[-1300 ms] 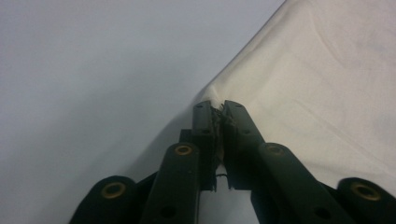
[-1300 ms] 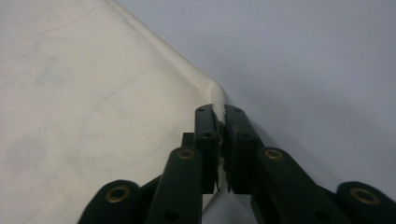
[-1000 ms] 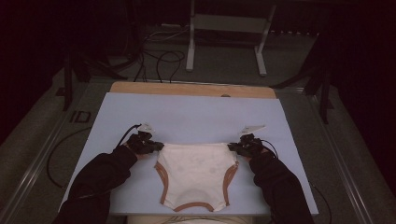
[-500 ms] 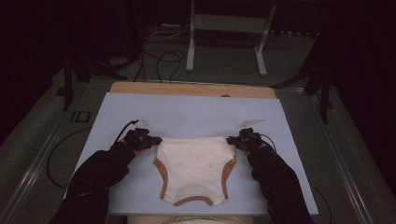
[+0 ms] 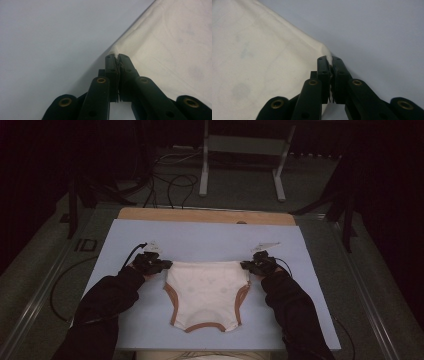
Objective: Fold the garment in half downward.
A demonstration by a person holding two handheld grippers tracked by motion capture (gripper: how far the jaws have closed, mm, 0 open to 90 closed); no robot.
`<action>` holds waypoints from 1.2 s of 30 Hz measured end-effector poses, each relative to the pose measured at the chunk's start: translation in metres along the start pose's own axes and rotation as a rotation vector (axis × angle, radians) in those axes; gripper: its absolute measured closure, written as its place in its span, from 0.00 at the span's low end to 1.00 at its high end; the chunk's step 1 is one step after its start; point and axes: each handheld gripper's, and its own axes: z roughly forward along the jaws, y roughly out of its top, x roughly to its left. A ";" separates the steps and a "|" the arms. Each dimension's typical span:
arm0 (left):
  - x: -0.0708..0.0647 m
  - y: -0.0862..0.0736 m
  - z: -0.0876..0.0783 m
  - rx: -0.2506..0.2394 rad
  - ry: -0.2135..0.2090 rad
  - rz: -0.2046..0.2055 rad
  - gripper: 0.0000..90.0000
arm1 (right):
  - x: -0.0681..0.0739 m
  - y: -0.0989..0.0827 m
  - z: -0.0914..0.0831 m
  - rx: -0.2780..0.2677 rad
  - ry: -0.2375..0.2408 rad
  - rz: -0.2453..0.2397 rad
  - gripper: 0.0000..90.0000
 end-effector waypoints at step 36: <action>0.027 0.012 0.021 -0.030 0.102 -0.037 0.97 | -0.027 0.025 0.032 -0.004 -0.038 0.058 0.96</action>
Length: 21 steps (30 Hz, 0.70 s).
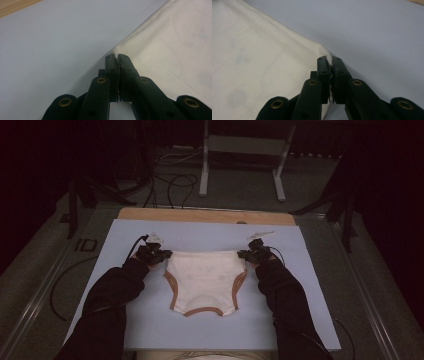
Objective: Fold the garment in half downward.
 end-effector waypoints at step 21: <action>0.005 0.012 0.009 -0.017 0.027 -0.019 0.97 | -0.011 0.011 0.007 0.003 -0.028 0.015 0.96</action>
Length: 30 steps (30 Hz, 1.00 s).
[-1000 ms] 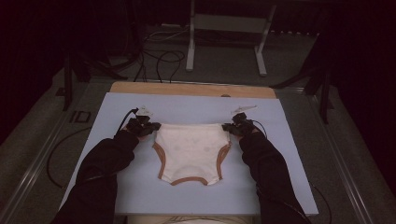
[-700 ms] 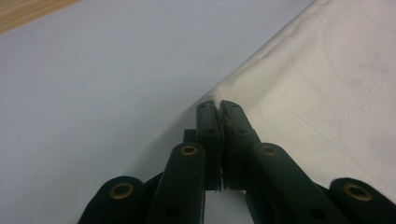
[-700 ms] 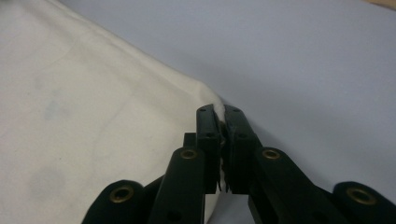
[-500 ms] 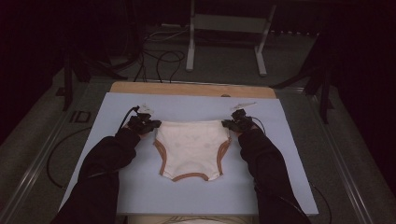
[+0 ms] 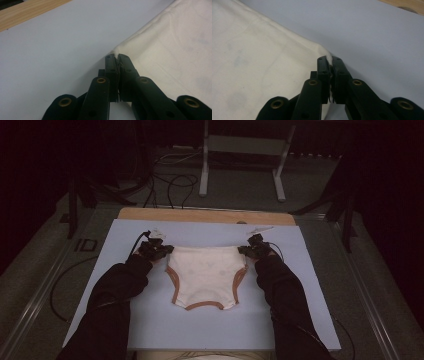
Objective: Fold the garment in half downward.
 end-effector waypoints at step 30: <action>0.001 0.006 0.011 0.069 0.060 -0.035 0.71 | -0.006 0.006 0.011 0.029 -0.032 0.039 0.73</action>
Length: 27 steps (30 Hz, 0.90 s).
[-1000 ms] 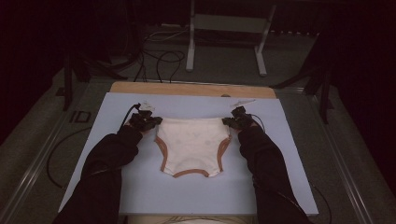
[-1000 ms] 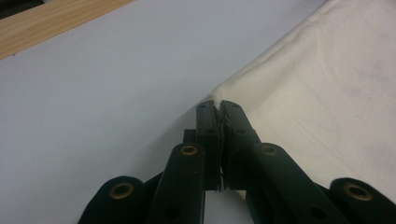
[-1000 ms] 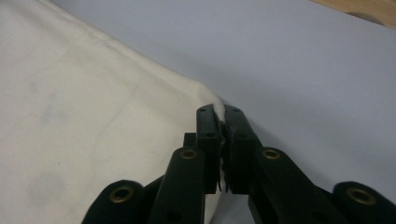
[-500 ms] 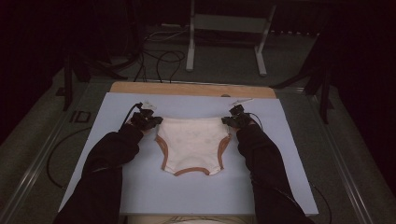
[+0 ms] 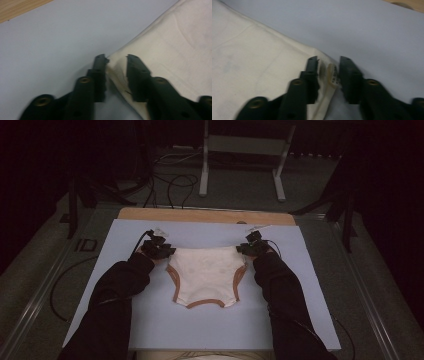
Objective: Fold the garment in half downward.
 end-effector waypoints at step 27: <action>-0.022 0.000 -0.033 -0.051 -0.192 0.011 0.00 | 0.018 -0.008 -0.029 -0.101 0.108 0.004 0.13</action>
